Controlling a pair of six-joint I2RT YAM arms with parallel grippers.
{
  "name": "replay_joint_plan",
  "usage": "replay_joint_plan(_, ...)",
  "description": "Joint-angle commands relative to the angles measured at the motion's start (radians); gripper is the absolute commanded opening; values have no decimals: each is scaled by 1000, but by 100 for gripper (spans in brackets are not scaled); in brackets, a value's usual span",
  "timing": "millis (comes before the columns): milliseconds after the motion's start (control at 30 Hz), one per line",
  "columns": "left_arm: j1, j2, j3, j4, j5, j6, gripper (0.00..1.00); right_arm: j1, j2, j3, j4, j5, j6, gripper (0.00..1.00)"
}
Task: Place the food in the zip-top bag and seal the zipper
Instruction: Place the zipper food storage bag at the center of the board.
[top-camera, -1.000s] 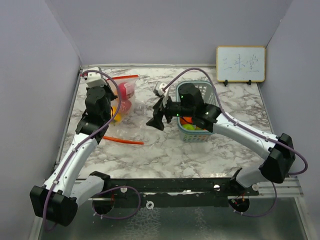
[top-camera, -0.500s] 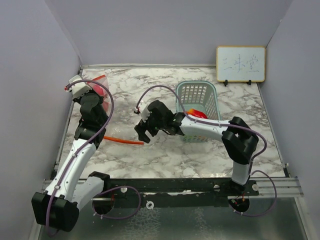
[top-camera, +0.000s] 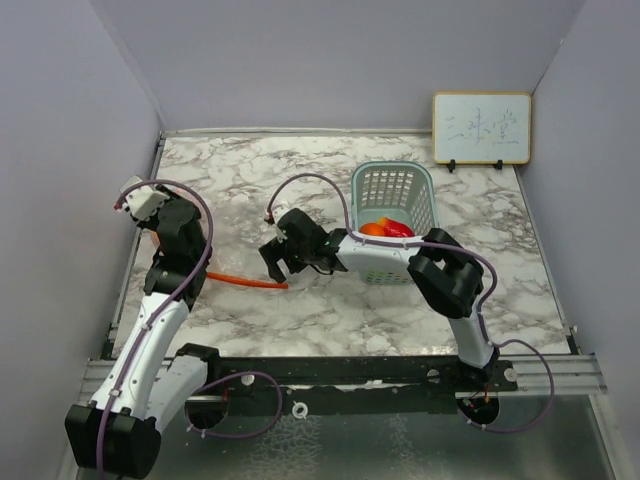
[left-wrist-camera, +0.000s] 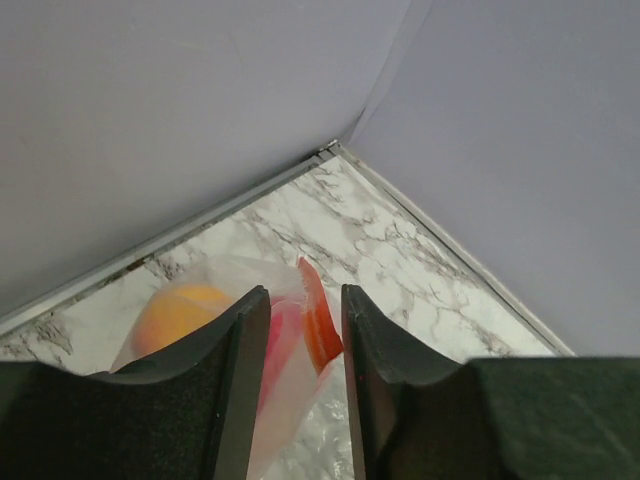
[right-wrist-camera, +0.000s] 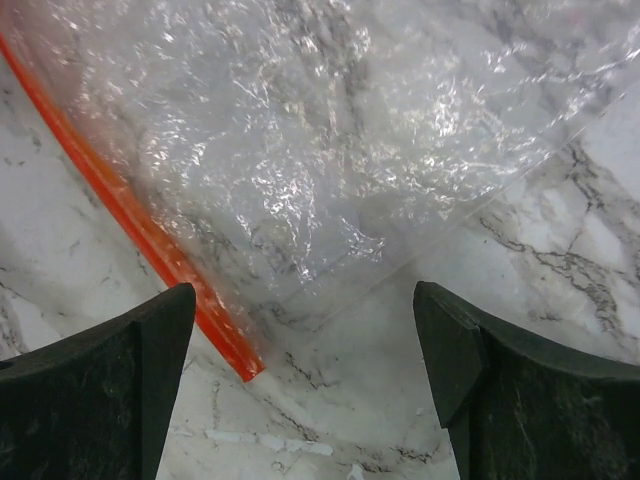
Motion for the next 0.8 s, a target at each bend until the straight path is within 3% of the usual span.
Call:
replay_joint_plan(0, 7, -52, -16, -60, -3, -99, 45, 13, 46, 26, -8, 79, 114, 91)
replay_joint_plan(167, 7, -113, -29, -73, 53, -111, 78, 15, 63, 23, 9, 100, 147, 88)
replay_joint_plan(233, 7, -140, -30, -78, 93, -92, 96, 14, 70, 17, 13, 107, 151, 80)
replay_joint_plan(267, 7, -152, -29, -77, 123, -75, 99, 15, 73, 12, 19, 107, 153, 72)
replay_joint_plan(333, 7, -184, -26, -90, 178, -46, 99, 15, 80, 1, 36, 97, 157, 53)
replay_joint_plan(433, 7, -244, -26, -104, 270, -10, 99, 14, 79, -11, 60, 85, 158, 6)
replay_joint_plan(567, 7, -328, -36, -116, 368, 15, 99, 15, 30, -13, 36, 179, 171, 2)
replay_joint_plan(767, 7, -453, -84, -126, 558, 9, 99, 14, -186, -32, 19, 305, 104, 1)
